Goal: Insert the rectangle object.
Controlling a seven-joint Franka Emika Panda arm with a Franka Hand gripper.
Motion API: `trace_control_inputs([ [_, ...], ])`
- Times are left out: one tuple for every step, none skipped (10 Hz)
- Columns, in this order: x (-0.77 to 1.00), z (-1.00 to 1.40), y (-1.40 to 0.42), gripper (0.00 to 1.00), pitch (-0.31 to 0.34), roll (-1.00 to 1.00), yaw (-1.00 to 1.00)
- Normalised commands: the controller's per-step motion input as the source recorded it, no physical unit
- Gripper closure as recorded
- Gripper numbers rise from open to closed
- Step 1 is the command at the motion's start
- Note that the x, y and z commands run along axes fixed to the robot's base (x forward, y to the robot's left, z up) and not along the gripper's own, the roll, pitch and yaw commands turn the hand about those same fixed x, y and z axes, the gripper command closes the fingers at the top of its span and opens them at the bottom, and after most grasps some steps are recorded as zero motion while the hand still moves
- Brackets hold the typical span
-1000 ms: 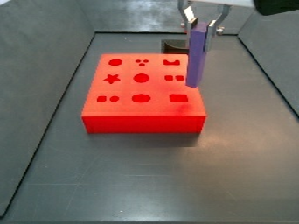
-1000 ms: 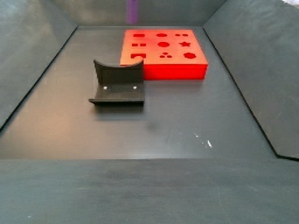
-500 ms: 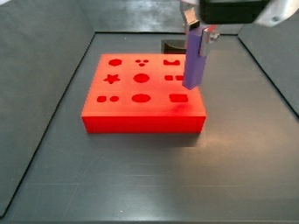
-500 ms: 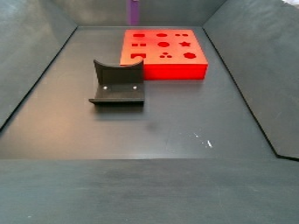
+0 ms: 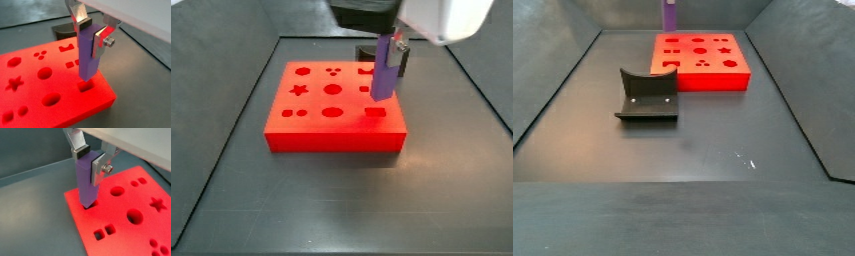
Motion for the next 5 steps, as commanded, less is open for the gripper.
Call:
trace_control_inputs([
  [0.06,0.0,0.0,1.0,0.144,-0.13,-0.88],
  [0.01,0.0,-0.04,1.0,0.0,-0.13,-0.98],
  [0.0,0.0,-0.04,1.0,0.0,-0.13,-0.99],
  [0.07,-0.03,0.0,1.0,0.009,-0.13,-0.98],
  [0.36,-0.2,0.16,1.0,0.0,0.0,-0.76],
])
